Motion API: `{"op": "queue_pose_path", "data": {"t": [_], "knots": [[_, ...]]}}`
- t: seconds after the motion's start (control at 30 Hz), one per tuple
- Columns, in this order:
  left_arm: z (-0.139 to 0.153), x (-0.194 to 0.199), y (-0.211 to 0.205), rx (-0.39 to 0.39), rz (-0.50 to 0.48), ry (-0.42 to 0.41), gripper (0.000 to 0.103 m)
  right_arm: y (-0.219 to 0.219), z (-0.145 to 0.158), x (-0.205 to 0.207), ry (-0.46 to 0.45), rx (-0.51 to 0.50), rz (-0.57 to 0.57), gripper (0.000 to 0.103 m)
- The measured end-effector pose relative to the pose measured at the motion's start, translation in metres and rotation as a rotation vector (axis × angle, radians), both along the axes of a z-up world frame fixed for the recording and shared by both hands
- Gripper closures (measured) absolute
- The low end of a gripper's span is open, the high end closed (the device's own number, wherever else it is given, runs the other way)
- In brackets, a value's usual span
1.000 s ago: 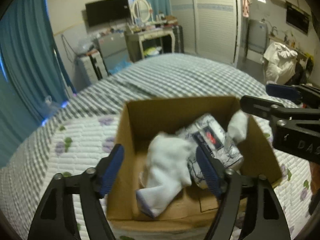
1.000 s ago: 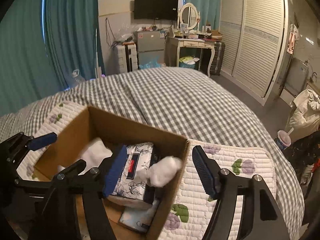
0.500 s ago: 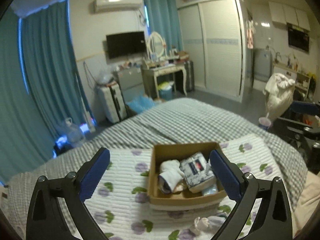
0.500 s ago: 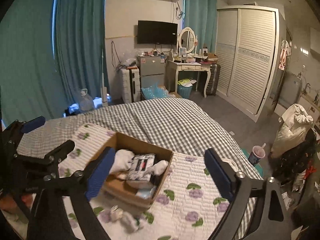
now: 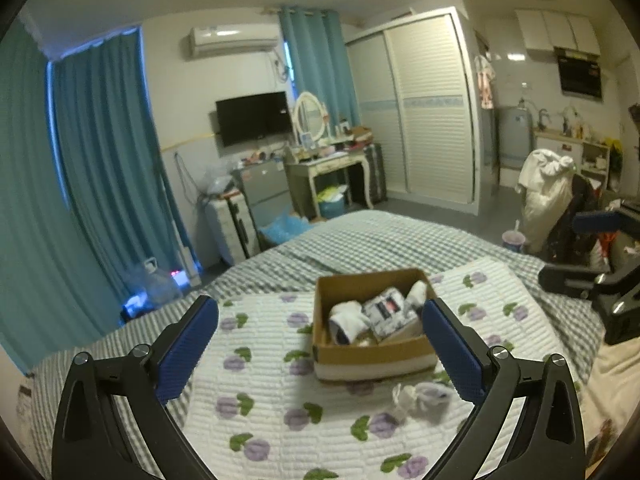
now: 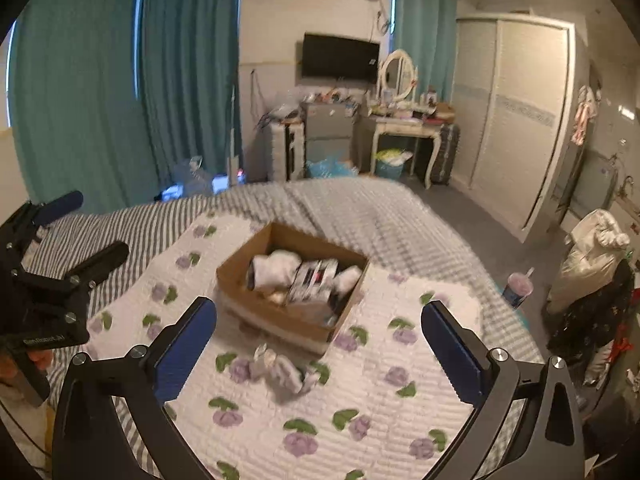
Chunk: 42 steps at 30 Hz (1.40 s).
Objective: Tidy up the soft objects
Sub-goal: 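Grasp the small white shoe-shaped sock with the left gripper while the right grasps the white-green plush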
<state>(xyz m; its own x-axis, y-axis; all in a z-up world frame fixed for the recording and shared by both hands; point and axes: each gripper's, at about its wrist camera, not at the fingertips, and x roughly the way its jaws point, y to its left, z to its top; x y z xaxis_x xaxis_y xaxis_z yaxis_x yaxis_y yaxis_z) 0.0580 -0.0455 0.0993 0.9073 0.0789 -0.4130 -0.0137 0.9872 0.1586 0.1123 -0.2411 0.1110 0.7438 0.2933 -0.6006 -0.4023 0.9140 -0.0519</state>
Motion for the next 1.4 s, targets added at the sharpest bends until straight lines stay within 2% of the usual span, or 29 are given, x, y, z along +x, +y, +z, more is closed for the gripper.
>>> {"op": "queue_pose_path", "data": {"t": [0.17, 0.37, 0.5, 0.6, 0.63, 0.8, 0.83, 0.9, 1.0, 1.03, 1.07, 1.2, 1.4], "knots": [[-0.04, 0.003, 0.003, -0.044, 0.028, 0.046, 0.0, 0.007, -0.053, 0.022, 0.083, -0.01, 0.009, 0.0], [-0.102, 0.026, 0.007, -0.086, 0.115, 0.141, 0.0, 0.019, -0.122, 0.047, 0.159, -0.056, 0.025, 0.0], [-0.147, 0.043, 0.008, -0.109, 0.129, 0.242, 0.0, 0.024, -0.175, 0.07, 0.273, -0.067, 0.047, 0.0], [-0.171, 0.051, 0.006, -0.121, 0.129, 0.296, 0.0, 0.027, -0.202, 0.082, 0.348, -0.083, 0.072, 0.001], [-0.177, 0.054, 0.005, -0.125, 0.126, 0.313, 0.0, 0.029, -0.212, 0.086, 0.369, -0.089, 0.081, 0.002], [-0.203, 0.065, -0.007, -0.096, 0.098, 0.389, 0.0, 0.035, -0.247, 0.103, 0.453, -0.1, 0.118, 0.025], [-0.208, 0.067, -0.01, -0.081, 0.094, 0.407, 0.0, 0.036, -0.252, 0.106, 0.466, -0.099, 0.126, 0.028], [-0.216, 0.071, -0.013, -0.063, 0.083, 0.436, 0.0, 0.037, -0.259, 0.109, 0.481, -0.095, 0.142, 0.041], [-0.225, 0.074, -0.017, -0.062, 0.06, 0.457, 0.0, 0.037, -0.265, 0.11, 0.488, -0.096, 0.16, 0.052], [-0.226, 0.074, -0.018, -0.064, 0.052, 0.462, 0.0, 0.036, -0.265, 0.11, 0.485, -0.094, 0.162, 0.06], [-0.227, 0.075, -0.02, -0.067, 0.043, 0.467, 0.0, 0.035, -0.264, 0.11, 0.481, -0.092, 0.164, 0.063], [-0.228, 0.076, -0.033, -0.064, -0.003, 0.476, 0.0, 0.026, -0.253, 0.111, 0.455, -0.071, 0.159, 0.064], [-0.231, 0.086, -0.059, -0.002, -0.085, 0.475, 0.001, 0.008, -0.23, 0.113, 0.404, -0.054, 0.124, 0.064]]}}
